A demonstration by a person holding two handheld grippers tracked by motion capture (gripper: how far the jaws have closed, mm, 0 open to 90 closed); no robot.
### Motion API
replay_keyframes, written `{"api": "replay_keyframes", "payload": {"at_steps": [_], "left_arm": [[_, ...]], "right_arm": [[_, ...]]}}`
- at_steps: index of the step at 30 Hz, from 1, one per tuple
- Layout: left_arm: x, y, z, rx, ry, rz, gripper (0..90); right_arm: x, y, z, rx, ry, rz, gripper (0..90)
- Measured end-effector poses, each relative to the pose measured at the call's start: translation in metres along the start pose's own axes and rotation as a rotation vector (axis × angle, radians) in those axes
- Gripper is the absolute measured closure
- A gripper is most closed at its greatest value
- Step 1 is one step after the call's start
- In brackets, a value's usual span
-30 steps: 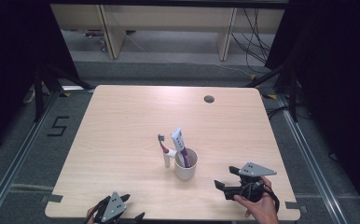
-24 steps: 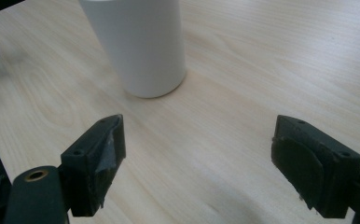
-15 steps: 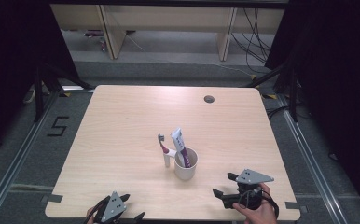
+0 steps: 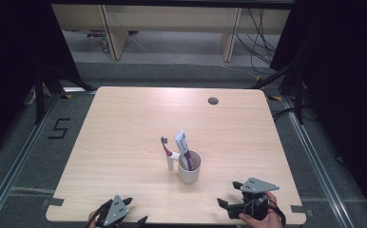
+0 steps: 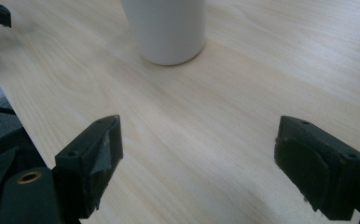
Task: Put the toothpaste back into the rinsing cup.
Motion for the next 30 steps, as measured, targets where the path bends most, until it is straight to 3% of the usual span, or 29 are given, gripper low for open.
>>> {"api": "replay_keyframes", "payload": {"at_steps": [1,3,4,8,10,13,14,15,17,18,20,22,25,28,29,30], "left_arm": [[0.0,0.0,0.0,0.001,-0.004,-0.001,21.6],[0.0,0.0,0.0,0.0,-0.003,0.0,21.6],[0.001,0.001,-0.001,-0.018,0.011,0.0,21.6],[0.0,0.001,0.0,-0.013,0.008,-0.002,21.6],[0.0,0.0,0.0,0.001,0.003,-0.001,21.6],[0.0,0.0,0.0,0.002,-0.004,-0.002,21.6],[0.0,0.0,0.0,0.003,-0.004,-0.002,21.6],[0.0,0.0,0.0,0.004,-0.004,-0.001,21.6],[0.0,0.0,0.0,0.004,-0.005,0.0,21.6],[0.0,0.0,0.0,0.002,-0.003,-0.003,21.6],[0.0,0.0,0.0,0.005,-0.003,-0.005,21.6],[0.0,0.0,0.0,0.004,-0.004,-0.002,21.6],[0.0,-0.001,0.0,0.016,-0.004,-0.002,21.6],[0.0,-0.001,0.0,0.019,-0.007,-0.01,21.7],[0.0,-0.001,0.0,0.019,-0.007,-0.011,21.7],[0.0,-0.001,0.0,0.021,-0.007,-0.011,21.7]], "right_arm": [[0.0,-0.004,0.001,0.033,-0.01,-0.011,16.4],[-0.001,-0.001,0.002,-0.002,-0.004,-0.001,16.4],[-0.001,-0.002,0.003,0.007,-0.012,-0.004,16.4],[-0.004,-0.004,0.005,0.019,-0.017,0.008,16.4],[-0.004,-0.002,0.006,-0.011,-0.013,0.01,16.4],[-0.005,-0.005,0.008,0.023,-0.015,-0.008,16.4],[-0.006,-0.003,0.007,-0.003,-0.011,0.009,16.4],[-0.007,-0.004,0.008,0.017,-0.013,0.014,16.4],[-0.007,-0.004,0.009,-0.001,-0.022,-0.024,16.4],[-0.008,-0.006,0.01,0.028,-0.023,-0.009,16.4],[-0.008,-0.004,0.01,0.023,-0.014,0.014,16.4],[-0.009,-0.006,0.011,0.037,-0.021,0.002,16.4],[-0.009,-0.002,0.011,0.003,-0.013,0.018,16.4],[-0.009,-0.004,0.012,0.033,-0.02,0.001,16.4],[-0.01,-0.001,0.012,0.006,-0.018,0.014,16.4],[-0.01,-0.003,0.012,0.036,-0.019,0.005,16.4]]}}
Point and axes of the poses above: each handheld gripper's, and its own axes: x roughly forward along the jaws, z roughly out of its underside, y roughly to its right, the point moved 7 cm from there along x, roughly forward along the jaws, and after that the axes turned 4 degrees about -x, right-handed, at the moved point
